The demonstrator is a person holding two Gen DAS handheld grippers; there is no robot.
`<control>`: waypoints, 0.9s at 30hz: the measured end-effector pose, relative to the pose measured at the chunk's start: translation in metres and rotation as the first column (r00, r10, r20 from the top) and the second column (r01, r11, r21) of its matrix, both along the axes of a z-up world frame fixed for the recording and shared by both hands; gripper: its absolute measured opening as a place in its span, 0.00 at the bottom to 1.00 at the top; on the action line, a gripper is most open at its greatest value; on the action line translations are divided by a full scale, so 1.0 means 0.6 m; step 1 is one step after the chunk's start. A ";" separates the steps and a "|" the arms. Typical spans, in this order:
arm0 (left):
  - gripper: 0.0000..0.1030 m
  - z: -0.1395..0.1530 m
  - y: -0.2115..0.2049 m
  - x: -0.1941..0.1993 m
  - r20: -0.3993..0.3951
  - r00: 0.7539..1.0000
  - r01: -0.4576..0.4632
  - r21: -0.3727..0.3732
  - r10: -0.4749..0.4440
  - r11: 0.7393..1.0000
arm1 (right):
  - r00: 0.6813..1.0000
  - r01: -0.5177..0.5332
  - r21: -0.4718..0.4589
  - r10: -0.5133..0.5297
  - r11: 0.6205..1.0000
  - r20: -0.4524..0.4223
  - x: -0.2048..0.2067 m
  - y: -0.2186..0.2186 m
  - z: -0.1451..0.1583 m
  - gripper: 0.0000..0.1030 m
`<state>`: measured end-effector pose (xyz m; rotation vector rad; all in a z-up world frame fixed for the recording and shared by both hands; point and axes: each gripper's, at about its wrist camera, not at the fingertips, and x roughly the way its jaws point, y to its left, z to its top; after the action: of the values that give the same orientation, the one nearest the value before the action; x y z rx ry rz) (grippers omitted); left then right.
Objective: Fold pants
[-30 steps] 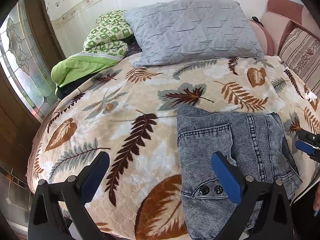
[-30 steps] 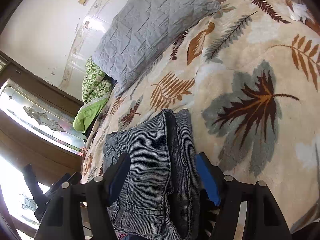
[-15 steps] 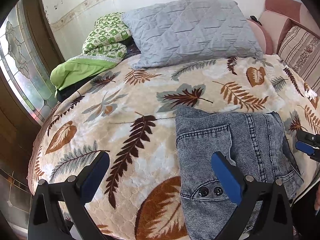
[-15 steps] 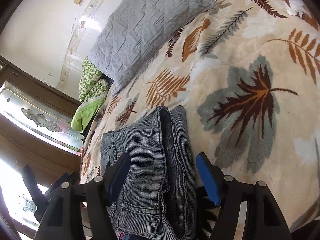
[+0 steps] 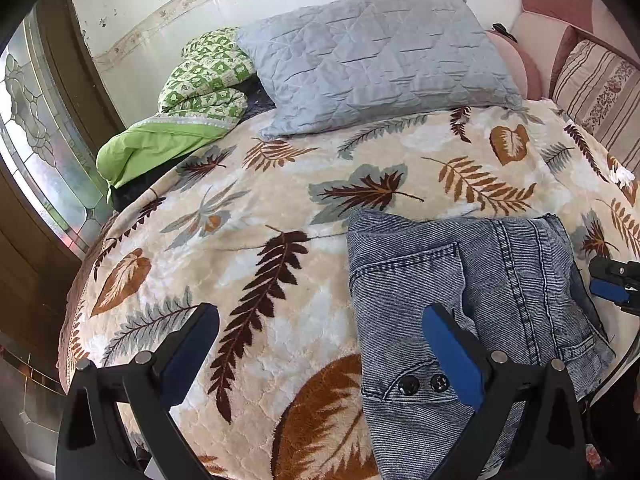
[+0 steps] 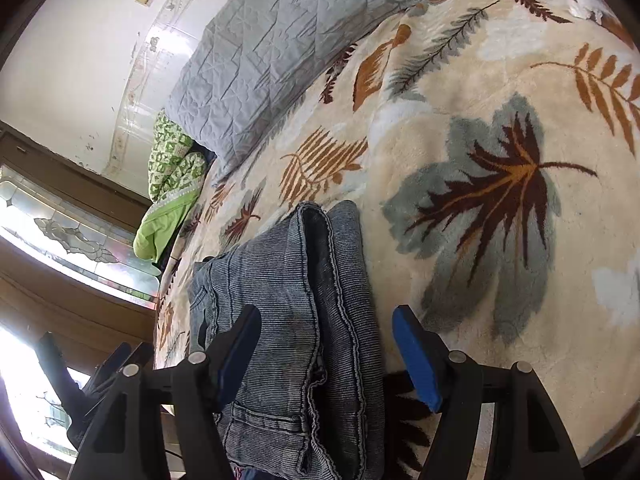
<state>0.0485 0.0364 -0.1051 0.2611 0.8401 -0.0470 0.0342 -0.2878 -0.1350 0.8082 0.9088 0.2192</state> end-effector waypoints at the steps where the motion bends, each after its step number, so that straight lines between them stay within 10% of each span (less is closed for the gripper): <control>1: 0.98 0.000 -0.001 0.001 0.000 1.000 0.002 -0.001 -0.002 1.000 | 1.000 0.000 0.001 0.000 1.000 -0.001 0.000 0.000 -0.001 0.69; 27: 0.98 0.075 0.084 -0.006 0.124 0.982 -0.140 -0.019 0.141 0.990 | 1.000 -0.017 -0.008 0.017 1.000 0.014 0.017 0.009 0.003 0.69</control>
<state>0.0450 0.0870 -0.0601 0.1922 0.7317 0.0959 0.0443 -0.2822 -0.1329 0.7913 0.9032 0.2361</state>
